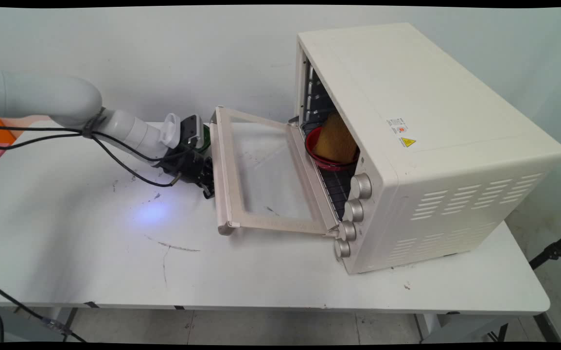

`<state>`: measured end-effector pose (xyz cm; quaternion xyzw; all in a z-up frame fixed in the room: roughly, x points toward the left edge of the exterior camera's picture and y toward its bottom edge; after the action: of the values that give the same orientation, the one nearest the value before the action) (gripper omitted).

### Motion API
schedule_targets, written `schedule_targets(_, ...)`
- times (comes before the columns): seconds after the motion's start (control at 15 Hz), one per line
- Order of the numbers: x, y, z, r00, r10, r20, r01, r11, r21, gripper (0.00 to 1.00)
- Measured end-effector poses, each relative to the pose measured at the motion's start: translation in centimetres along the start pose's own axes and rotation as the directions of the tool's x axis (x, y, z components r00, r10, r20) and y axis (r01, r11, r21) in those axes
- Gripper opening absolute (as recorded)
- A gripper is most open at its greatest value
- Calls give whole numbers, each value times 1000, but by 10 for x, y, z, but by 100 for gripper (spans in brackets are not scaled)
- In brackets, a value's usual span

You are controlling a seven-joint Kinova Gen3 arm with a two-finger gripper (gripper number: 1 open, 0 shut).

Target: Close the oven

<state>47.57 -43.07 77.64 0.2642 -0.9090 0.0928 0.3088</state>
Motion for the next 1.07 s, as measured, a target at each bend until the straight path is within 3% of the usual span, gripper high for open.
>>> schedule_targets(1.07,44,4,-10,996,-8,-90,9,1000,13,0)
